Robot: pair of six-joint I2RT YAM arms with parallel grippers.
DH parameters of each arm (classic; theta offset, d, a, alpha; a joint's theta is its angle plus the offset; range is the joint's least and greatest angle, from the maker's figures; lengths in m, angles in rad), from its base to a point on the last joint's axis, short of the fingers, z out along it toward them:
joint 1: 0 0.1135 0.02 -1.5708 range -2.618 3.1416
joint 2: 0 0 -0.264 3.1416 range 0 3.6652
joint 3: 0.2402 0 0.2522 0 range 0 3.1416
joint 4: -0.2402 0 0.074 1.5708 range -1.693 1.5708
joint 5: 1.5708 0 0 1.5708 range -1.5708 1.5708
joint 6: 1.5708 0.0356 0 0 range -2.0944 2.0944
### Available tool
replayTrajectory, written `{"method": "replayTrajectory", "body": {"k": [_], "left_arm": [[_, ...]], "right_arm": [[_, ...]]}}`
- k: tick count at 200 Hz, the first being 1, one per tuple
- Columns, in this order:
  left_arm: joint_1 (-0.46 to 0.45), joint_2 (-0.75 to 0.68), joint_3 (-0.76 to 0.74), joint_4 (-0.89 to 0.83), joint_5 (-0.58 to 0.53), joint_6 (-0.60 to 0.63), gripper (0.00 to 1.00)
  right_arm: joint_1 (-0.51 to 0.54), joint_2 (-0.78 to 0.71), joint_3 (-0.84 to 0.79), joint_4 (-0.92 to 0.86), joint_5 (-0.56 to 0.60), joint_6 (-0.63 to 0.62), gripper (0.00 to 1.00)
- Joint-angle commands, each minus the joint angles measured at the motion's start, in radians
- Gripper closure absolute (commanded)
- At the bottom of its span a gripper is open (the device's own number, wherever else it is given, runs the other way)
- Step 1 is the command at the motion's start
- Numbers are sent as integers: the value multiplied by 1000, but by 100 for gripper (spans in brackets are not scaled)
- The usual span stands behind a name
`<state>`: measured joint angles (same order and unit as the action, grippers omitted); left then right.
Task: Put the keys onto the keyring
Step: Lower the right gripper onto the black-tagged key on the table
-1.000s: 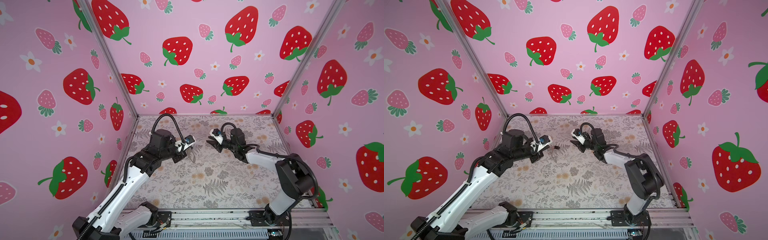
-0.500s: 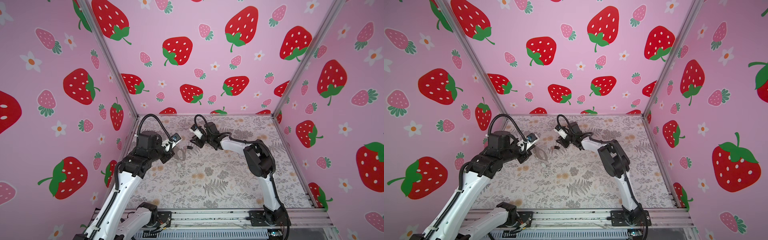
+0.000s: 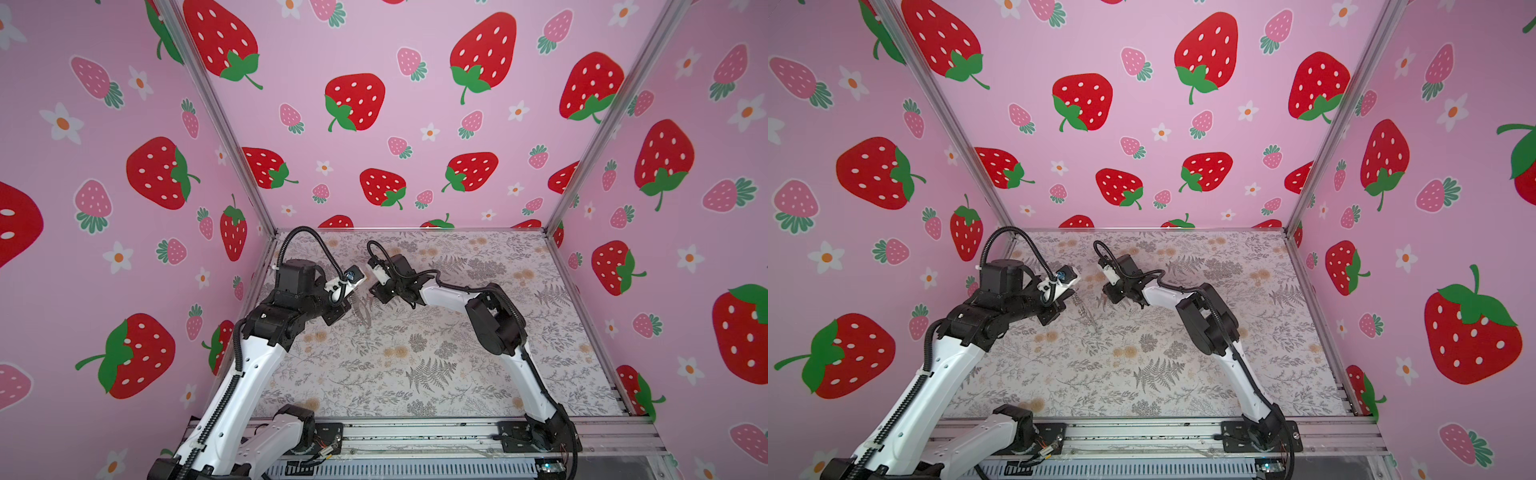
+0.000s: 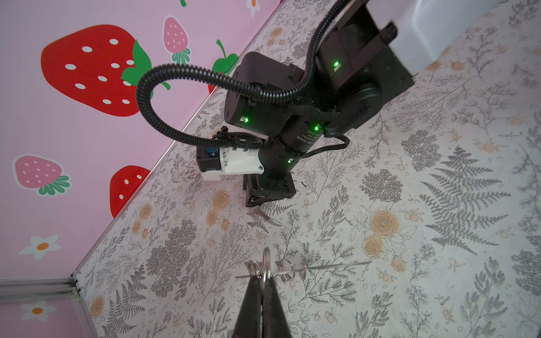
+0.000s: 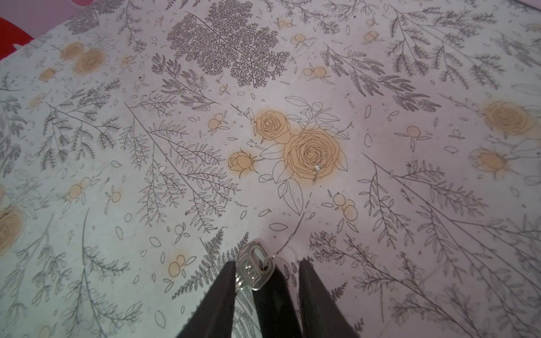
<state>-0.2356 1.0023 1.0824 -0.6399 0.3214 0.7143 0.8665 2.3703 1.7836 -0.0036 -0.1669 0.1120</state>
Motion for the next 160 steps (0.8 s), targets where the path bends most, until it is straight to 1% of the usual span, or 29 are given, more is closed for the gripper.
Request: {"method": "replayTrajectory", "body": {"k": [1,15,28,48,66,93,114,160], "left_arm": [[5,-33,-21,61,32,51,100],[3,-43,-28,70,26,68,100],[2,-57,-38,80,19,86,100],[3,-101,-77,135,22,102,100],[2,-128,-103,174,26,112,100],[0,-141,-108,188,30,130,100],[-5,-152,-119,199,21,143,100],[-21,-178,-152,237,-17,183,100]], "right_arm": [[21,31,72,-94,102,13,61],[34,40,107,-154,128,12,61],[42,38,116,-196,154,35,62],[45,40,128,-264,158,82,62],[55,46,146,-314,165,87,62],[74,68,169,-374,166,72,62],[82,78,173,-395,175,47,64],[81,58,132,-457,198,-34,67]]}}
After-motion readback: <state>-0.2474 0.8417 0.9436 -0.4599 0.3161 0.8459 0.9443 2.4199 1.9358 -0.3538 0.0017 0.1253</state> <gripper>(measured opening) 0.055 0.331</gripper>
